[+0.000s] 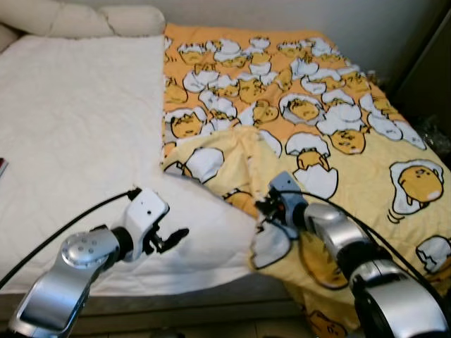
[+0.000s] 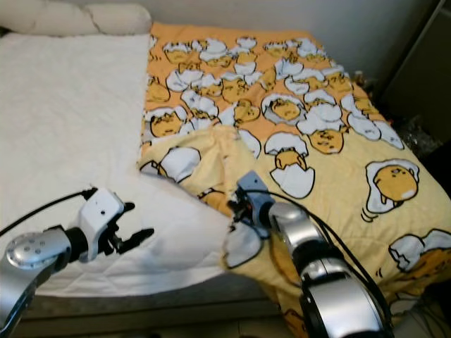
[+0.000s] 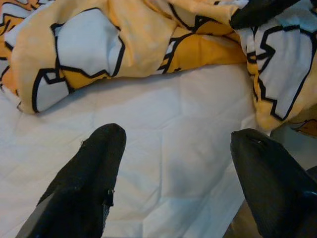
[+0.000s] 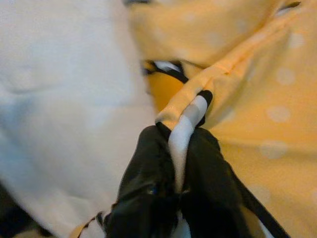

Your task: Clean up the room

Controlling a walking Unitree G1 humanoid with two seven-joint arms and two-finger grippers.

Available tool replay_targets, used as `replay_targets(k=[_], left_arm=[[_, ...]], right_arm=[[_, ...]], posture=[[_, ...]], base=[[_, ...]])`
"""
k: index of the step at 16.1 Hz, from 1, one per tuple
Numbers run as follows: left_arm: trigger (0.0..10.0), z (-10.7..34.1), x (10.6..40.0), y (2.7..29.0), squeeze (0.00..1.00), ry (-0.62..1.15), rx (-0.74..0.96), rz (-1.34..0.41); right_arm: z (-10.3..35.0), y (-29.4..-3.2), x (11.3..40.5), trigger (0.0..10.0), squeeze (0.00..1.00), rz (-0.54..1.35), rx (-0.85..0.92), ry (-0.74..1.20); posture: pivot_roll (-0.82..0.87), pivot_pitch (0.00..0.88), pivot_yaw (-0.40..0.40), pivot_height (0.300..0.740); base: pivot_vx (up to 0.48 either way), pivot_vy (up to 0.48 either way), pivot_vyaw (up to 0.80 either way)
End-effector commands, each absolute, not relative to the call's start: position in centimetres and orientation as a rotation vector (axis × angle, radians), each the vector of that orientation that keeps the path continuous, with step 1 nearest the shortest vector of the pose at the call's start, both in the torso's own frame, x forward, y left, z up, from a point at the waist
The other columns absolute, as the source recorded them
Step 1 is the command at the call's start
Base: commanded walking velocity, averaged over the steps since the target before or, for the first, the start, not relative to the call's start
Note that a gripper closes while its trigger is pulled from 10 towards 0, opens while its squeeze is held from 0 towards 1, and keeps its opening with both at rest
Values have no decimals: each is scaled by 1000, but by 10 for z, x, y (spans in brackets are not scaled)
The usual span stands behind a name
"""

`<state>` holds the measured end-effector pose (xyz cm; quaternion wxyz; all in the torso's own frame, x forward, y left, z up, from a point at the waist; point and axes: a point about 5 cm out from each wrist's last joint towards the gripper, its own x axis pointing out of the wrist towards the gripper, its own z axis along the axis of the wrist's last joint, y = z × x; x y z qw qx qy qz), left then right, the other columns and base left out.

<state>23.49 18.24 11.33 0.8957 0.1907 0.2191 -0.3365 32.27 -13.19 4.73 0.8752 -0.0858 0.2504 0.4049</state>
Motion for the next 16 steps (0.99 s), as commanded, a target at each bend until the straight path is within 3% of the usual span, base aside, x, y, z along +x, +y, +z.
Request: replay_targets(k=[1,5,7,9,10,11,12,13,16], left_arm=[[10000,112,234,183,0,457,404,-697],[10000,112,234,183,0,459,409,-698],[10000,112,234,184,0,462,412,-701],[10000,113,234,185,0,466,417,-704],[10000,113,234,185,0,467,420,-705],[10000,113,234,185,0,467,420,-705],[10000,113,234,185,0,469,421,-706],[10000,113,234,186,0,470,422,-707],[10000,112,233,186,0,477,421,-708]], right_arm=[[54,-134,314,0,0,1020,-184,488],[63,-137,263,0,0,1498,-100,531],[67,-136,238,0,0,1657,-45,584],[60,-135,227,0,0,1669,-18,603],[44,-136,222,1804,0,1637,-29,608],[40,-136,220,1804,0,1632,-34,610],[30,-138,218,10000,0,1591,-58,616],[20,-140,215,10000,1000,1540,-59,630],[2,-143,194,10000,1000,1468,-7,648]], posture=[[13,0,-41,740],[15,0,-33,740],[19,0,-29,740],[23,0,-28,740],[23,0,-23,740],[23,0,-23,740],[21,0,-18,740],[22,0,-18,740],[23,0,-21,740]], base=[[0,0,0],[0,0,0],[0,0,0],[0,0,0],[0,0,0],[0,0,0],[0,0,0],[0,0,0],[0,0,0]])
